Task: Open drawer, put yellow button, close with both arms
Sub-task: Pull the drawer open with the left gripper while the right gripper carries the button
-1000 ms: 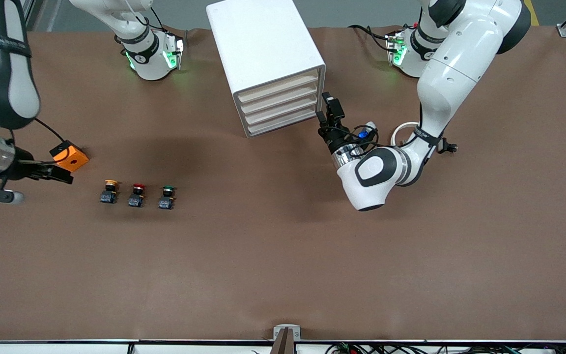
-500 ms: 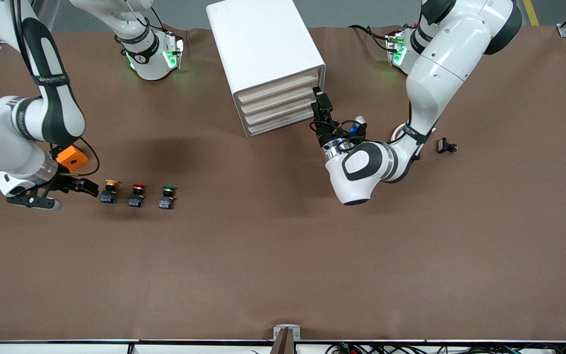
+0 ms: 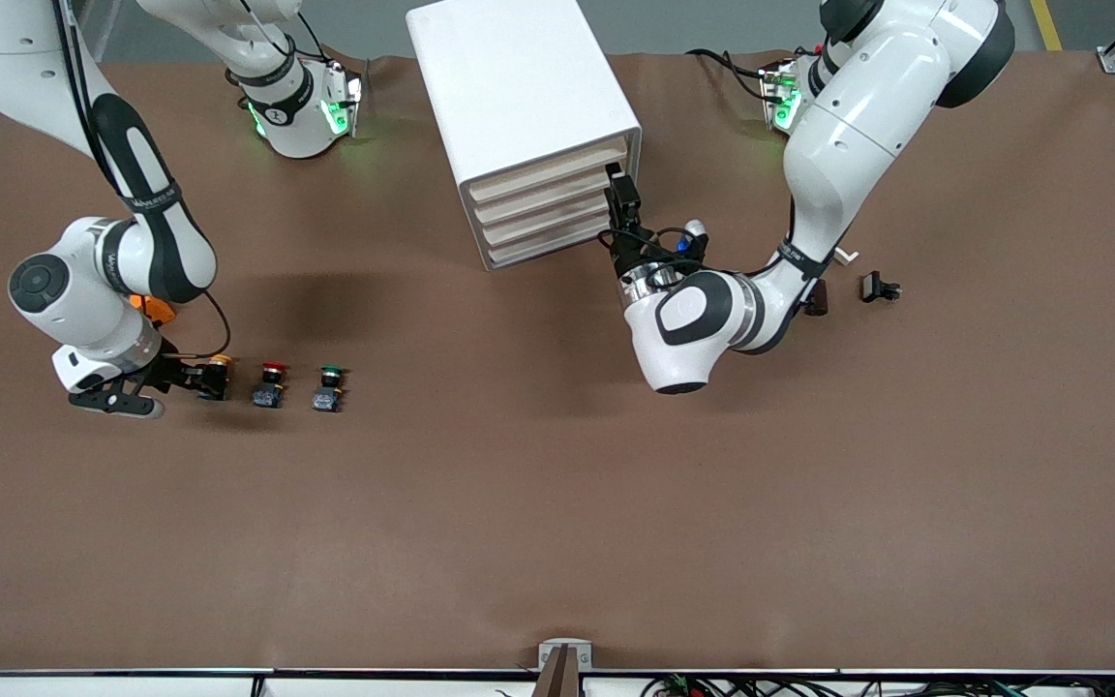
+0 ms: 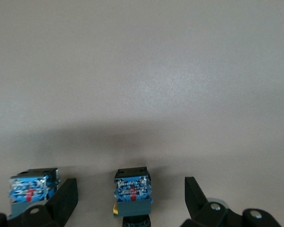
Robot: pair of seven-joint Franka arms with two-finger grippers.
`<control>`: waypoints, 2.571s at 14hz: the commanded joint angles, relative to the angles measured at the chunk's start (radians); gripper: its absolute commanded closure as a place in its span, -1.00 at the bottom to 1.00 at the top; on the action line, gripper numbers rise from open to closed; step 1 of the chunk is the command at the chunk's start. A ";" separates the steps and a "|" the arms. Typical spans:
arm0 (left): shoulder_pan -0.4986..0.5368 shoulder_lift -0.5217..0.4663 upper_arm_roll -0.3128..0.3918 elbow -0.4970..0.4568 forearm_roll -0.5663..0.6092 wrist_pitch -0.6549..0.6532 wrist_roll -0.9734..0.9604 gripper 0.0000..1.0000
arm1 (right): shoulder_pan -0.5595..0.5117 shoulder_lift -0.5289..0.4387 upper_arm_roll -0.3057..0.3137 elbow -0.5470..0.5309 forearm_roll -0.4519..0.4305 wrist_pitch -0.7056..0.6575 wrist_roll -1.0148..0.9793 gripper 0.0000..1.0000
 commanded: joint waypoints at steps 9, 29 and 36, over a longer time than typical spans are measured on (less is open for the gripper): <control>-0.059 0.010 0.011 0.013 -0.048 -0.021 -0.038 0.54 | -0.005 0.032 0.008 -0.033 0.007 0.048 0.005 -1.00; 0.038 0.015 0.071 0.050 -0.069 -0.056 -0.038 0.92 | 0.076 -0.122 0.015 0.122 0.010 -0.420 0.199 1.00; 0.082 0.008 0.097 0.085 -0.072 -0.057 -0.038 0.92 | 0.388 -0.257 0.015 0.295 0.117 -0.779 0.786 1.00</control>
